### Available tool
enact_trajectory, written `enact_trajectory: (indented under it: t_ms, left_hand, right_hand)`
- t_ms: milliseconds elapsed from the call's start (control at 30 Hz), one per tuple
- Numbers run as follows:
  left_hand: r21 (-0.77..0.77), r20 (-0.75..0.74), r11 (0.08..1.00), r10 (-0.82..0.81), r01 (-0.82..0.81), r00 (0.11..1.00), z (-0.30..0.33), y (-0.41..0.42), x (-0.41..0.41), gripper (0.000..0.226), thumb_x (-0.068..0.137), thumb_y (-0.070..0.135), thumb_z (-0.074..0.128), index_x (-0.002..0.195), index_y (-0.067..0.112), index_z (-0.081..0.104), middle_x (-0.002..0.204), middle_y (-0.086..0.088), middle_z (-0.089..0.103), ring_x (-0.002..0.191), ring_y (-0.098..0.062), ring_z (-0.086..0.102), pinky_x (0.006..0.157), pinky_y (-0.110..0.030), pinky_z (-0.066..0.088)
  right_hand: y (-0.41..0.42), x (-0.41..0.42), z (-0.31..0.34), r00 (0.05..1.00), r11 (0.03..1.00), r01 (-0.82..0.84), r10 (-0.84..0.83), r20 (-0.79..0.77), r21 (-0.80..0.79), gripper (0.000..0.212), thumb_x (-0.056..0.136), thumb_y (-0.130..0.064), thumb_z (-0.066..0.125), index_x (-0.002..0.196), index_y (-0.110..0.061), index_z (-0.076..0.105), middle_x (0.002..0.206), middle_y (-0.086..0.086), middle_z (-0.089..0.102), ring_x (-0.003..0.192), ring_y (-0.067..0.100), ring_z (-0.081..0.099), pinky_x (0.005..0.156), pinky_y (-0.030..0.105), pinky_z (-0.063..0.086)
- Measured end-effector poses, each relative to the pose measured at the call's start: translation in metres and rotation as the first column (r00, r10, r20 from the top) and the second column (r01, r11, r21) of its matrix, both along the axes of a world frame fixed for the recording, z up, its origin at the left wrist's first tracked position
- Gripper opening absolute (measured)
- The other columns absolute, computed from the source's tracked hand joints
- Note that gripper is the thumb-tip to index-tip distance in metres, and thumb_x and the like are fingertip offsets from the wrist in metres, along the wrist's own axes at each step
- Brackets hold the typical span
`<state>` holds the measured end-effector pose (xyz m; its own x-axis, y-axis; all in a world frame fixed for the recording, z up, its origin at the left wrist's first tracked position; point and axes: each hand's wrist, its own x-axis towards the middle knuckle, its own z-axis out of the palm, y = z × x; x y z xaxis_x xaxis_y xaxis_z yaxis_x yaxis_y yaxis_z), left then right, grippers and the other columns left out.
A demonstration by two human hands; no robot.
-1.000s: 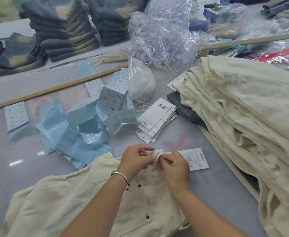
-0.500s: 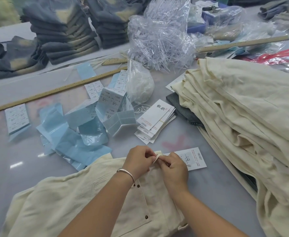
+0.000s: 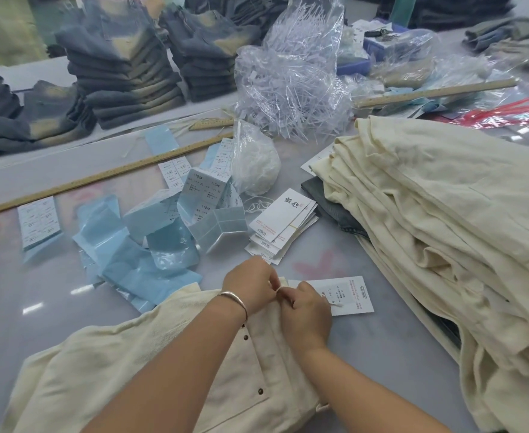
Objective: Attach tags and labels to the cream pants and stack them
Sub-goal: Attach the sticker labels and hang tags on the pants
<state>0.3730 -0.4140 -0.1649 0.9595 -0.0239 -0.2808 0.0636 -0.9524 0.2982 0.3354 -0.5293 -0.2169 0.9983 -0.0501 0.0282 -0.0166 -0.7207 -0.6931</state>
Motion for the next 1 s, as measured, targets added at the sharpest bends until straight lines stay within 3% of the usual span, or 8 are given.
enact_trajectory:
  t_ms: [167,433,567,667,733,867,933,1000]
  left_hand:
    - [0.046,0.108,0.984,-0.175,0.171,0.979,-0.008,0.008,-0.013,0.022,0.093,0.029,0.054,0.099,0.026,0.074,0.109,0.006,0.053,0.085,-0.019,0.059,0.064,-0.026,0.038]
    - [0.219,0.049,0.938,-0.286,0.269,0.957,-0.006,0.0,-0.008,0.028,0.099,0.024,0.039,0.109,0.004,0.056,0.12,-0.008,0.045,0.088,-0.032,0.059,0.066,-0.037,0.04]
    - [-0.062,0.014,0.99,-0.123,0.124,0.992,0.003,0.006,-0.006,0.017,0.096,0.02,0.043,0.098,0.006,0.053,0.108,-0.012,0.046,0.091,-0.033,0.055,0.081,-0.043,0.041]
    - [-0.323,0.051,0.944,0.085,-0.064,0.995,0.006,0.008,-0.007,0.02,0.096,0.012,0.04,0.077,0.01,0.046,0.085,-0.007,0.047,0.082,-0.025,0.046,0.072,-0.034,0.034]
    - [-0.546,-0.033,0.804,0.261,-0.236,0.965,0.007,0.005,-0.01,0.024,0.097,0.01,0.038,0.08,0.001,0.053,0.071,-0.005,0.049,0.07,-0.021,0.046,0.064,-0.032,0.033]
    - [-0.826,-0.355,0.317,0.352,-0.467,0.866,0.009,-0.006,-0.015,0.019,0.099,0.016,0.041,0.093,0.003,0.053,0.072,-0.005,0.067,0.046,-0.011,0.05,0.042,-0.018,0.033]
    - [-0.863,-0.395,0.196,0.314,-0.466,0.863,0.009,-0.01,-0.016,0.017,0.103,0.017,0.042,0.092,0.006,0.047,0.075,-0.004,0.07,0.045,-0.01,0.051,0.039,-0.017,0.032]
    - [-0.875,-0.39,0.17,0.305,-0.453,0.869,0.009,-0.01,-0.019,0.018,0.102,0.018,0.046,0.087,0.008,0.048,0.068,-0.005,0.063,0.044,-0.009,0.048,0.042,-0.017,0.035]
  right_hand:
    - [-0.002,-0.001,0.0,0.999,0.999,0.028,-0.029,0.043,0.038,0.016,0.081,-0.01,0.067,0.074,-0.021,0.076,0.064,0.008,0.057,0.062,0.032,0.054,0.059,0.033,0.034]
    - [-0.019,0.013,0.02,0.943,0.983,-0.023,0.082,-0.322,0.183,0.013,0.084,-0.026,0.062,0.078,-0.031,0.073,0.073,-0.009,0.067,0.074,0.012,0.06,0.057,0.026,0.038]
    - [-0.041,0.022,0.039,0.893,0.904,0.037,0.162,-0.42,0.427,0.029,0.078,0.002,0.062,0.07,-0.025,0.07,0.066,-0.005,0.064,0.06,0.011,0.055,0.054,0.02,0.041]
    - [-0.059,0.024,0.05,0.9,0.906,0.045,0.146,-0.41,0.421,0.022,0.075,0.002,0.069,0.07,-0.019,0.07,0.059,-0.006,0.063,0.049,0.002,0.051,0.045,0.016,0.039]
    - [-0.068,0.026,0.056,0.911,0.886,0.028,0.168,-0.377,0.463,0.017,0.077,-0.001,0.068,0.08,-0.018,0.071,0.063,-0.001,0.069,0.048,0.007,0.05,0.044,0.02,0.038]
    - [-0.075,0.027,0.065,0.916,0.826,0.021,0.21,-0.342,0.563,0.019,0.076,-0.003,0.069,0.09,-0.016,0.071,0.067,0.01,0.072,0.044,0.01,0.043,0.043,0.017,0.035]
    - [-0.076,0.028,0.066,0.911,0.774,0.07,0.207,-0.357,0.629,0.017,0.077,-0.002,0.072,0.091,-0.011,0.07,0.068,0.015,0.072,0.038,0.008,0.036,0.039,0.016,0.03]
    - [-0.078,0.03,0.066,0.895,0.703,0.134,0.217,-0.39,0.698,0.016,0.076,-0.002,0.074,0.09,-0.005,0.069,0.069,0.02,0.071,0.036,0.01,0.028,0.037,0.017,0.025]
